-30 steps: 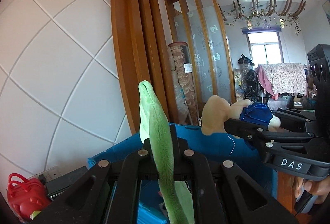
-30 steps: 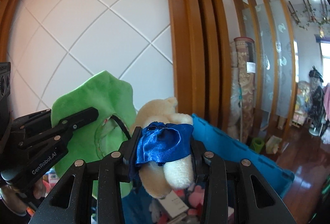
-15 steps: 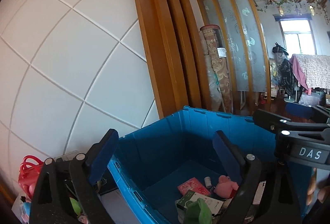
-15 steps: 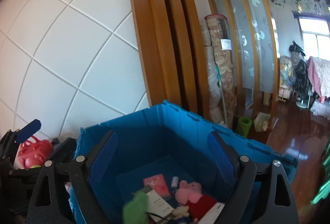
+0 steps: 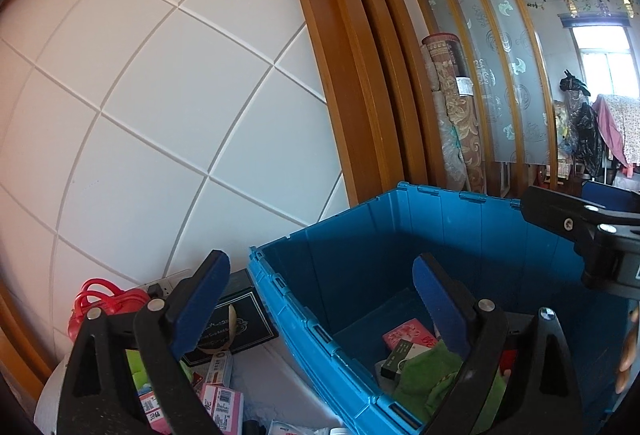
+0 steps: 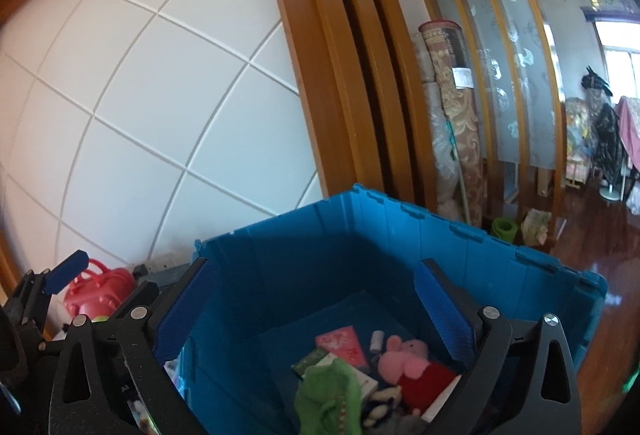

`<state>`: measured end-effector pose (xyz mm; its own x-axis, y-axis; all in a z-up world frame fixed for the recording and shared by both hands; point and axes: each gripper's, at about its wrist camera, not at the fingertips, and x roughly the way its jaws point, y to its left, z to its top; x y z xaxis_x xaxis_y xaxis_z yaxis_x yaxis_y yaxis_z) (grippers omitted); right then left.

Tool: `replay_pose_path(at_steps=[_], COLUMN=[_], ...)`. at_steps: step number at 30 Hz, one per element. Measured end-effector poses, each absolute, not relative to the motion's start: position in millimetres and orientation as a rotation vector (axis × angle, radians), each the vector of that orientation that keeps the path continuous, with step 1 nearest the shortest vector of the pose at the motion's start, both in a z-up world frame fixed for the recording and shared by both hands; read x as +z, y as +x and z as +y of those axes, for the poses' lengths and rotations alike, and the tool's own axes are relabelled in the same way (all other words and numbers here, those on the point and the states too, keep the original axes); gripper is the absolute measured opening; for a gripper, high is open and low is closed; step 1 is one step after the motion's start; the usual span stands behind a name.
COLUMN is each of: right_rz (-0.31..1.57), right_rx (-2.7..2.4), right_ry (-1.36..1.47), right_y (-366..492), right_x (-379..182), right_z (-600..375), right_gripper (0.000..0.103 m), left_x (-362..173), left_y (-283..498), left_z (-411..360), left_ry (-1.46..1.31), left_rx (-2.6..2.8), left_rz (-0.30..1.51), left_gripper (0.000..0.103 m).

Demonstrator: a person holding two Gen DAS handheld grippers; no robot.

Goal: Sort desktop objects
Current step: 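Move both tools back from the crate to the table pile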

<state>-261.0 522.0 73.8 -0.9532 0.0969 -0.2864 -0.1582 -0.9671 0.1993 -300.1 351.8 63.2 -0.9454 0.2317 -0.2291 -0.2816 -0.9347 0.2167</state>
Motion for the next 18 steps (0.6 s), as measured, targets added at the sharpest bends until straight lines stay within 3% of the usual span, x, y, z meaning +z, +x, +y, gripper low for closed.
replay_pose_path(at_steps=[18], right_rz=[0.186], right_rx=[3.14], right_ry=[-0.37], right_y=[-235.7], right_x=[77.6], right_z=[454.0], right_gripper=[0.102], left_x=[48.5], left_y=[-263.6], left_z=[265.2], left_ry=[-0.33], left_rx=[3.017], left_rz=[0.313], left_gripper=[0.094])
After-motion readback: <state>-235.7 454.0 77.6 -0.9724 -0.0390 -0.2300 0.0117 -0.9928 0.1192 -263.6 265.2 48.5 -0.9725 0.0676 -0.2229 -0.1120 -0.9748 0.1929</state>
